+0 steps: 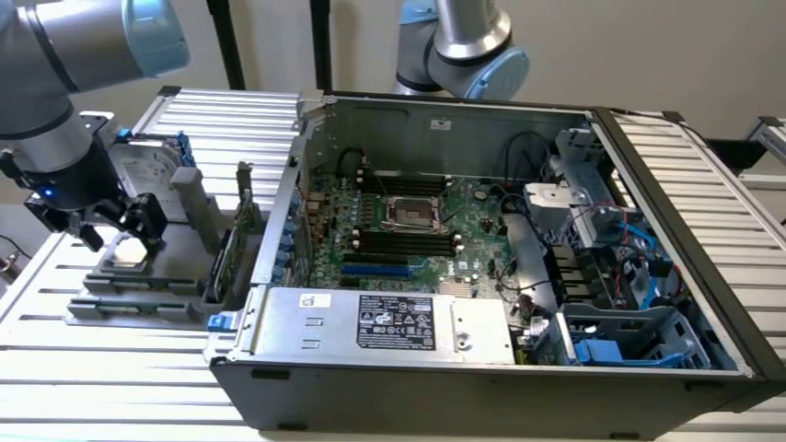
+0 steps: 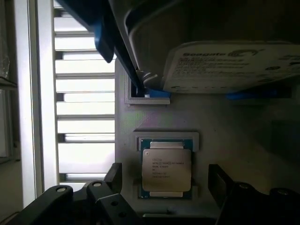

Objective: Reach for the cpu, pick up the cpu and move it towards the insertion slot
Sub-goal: 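Pick up the cpu and move it towards the insertion slot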

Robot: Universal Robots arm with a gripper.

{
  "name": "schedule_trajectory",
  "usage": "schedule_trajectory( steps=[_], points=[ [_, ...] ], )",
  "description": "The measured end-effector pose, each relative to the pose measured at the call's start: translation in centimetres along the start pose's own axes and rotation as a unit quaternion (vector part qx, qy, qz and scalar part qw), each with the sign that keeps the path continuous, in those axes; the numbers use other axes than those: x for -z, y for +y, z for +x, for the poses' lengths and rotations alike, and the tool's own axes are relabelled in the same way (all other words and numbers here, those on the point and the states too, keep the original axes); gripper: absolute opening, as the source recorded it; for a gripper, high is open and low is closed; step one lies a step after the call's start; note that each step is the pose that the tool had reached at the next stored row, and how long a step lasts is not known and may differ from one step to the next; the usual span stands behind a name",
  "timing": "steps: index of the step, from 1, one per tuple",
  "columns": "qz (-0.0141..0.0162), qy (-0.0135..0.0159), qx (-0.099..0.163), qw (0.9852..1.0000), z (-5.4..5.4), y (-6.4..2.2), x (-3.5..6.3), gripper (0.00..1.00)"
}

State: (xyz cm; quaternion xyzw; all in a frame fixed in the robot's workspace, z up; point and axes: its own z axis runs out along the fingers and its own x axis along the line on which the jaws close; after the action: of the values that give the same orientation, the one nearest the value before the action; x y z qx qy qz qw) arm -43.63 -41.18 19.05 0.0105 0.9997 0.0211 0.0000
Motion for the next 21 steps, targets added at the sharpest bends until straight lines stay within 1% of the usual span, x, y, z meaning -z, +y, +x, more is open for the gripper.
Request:
schedule_trajectory(
  steps=[14,21],
  points=[
    [0.0,0.0009,0.0,1.0,0.01,0.45,-0.49,0.83],
    [0.0,0.0011,0.0,1.0,0.01,0.53,-0.64,0.83]
  ],
)
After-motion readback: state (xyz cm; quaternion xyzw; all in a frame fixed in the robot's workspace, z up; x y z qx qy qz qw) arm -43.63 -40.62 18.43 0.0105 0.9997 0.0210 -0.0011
